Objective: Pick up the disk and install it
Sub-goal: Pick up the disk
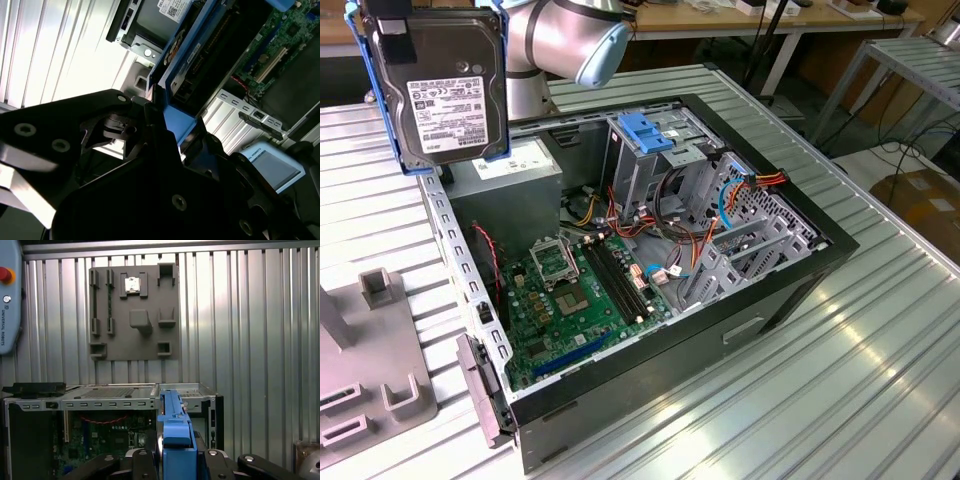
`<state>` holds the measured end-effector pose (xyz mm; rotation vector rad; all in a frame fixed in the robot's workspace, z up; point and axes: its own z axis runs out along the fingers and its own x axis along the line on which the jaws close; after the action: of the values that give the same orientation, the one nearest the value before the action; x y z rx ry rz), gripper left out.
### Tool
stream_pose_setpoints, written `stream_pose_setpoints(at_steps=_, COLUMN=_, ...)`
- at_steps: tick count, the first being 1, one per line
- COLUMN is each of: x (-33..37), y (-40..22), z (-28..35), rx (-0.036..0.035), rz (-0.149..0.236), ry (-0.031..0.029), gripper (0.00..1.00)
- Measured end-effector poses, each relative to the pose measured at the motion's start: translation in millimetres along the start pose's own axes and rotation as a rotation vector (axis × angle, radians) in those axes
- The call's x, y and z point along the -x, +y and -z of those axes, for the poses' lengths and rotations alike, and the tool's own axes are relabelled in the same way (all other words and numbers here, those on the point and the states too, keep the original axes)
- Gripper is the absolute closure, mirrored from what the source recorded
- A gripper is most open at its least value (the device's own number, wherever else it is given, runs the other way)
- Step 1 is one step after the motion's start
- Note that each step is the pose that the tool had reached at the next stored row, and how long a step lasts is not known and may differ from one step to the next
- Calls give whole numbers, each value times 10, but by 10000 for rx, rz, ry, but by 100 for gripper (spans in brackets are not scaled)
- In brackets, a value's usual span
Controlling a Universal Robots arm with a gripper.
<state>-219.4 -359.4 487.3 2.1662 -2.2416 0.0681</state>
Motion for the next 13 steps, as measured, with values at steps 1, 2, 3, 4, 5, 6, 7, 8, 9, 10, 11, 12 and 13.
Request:
stream_pose_setpoints(at_steps=1, x=1, y=-20, z=-1, rx=-1, rz=0, ry=-1, gripper=63)
stream_pose_setpoints(at_steps=2, x=2, y=-48, z=-1, rx=0, rz=0, ry=0, gripper=63)
stream_pose_setpoints(at_steps=3, x=2, y=-62, z=-1, rx=0, rz=0, ry=0, gripper=63)
stream_pose_setpoints(at_steps=4, x=3, y=-79, z=-1, rx=0, rz=0, ry=0, gripper=63)
stream_pose_setpoints(at_steps=5, x=4, y=-99, z=-1, rx=0, rz=0, ry=0, gripper=63)
stream_pose_setpoints(at_steps=6, x=4, y=-118, z=-2, rx=0, rz=0, ry=0, gripper=63)
stream_pose_setpoints(at_steps=7, x=5, y=-140, z=-2, rx=0, rz=0, ry=1, gripper=63)
stream_pose_setpoints(at_steps=8, x=6, y=-162, z=-3, rx=0, rz=0, ry=0, gripper=63)
stream_pose_setpoints(at_steps=9, x=7, y=-195, z=-3, rx=0, rz=0, ry=0, gripper=63)
stream_pose_setpoints(at_steps=10, x=8, y=-219, z=-3, rx=0, rz=-1, ry=0, gripper=63)
stream_pose_setpoints(at_steps=11, x=9, y=-261, z=-4, rx=-1, rz=0, ry=0, gripper=63)
stream_pose_setpoints(at_steps=12, x=10, y=-287, z=-5, rx=-1, rz=1, ry=0, gripper=63)
stream_pose_setpoints(at_steps=13, x=12, y=-331, z=-6, rx=-3, rz=0, ry=0, gripper=63)
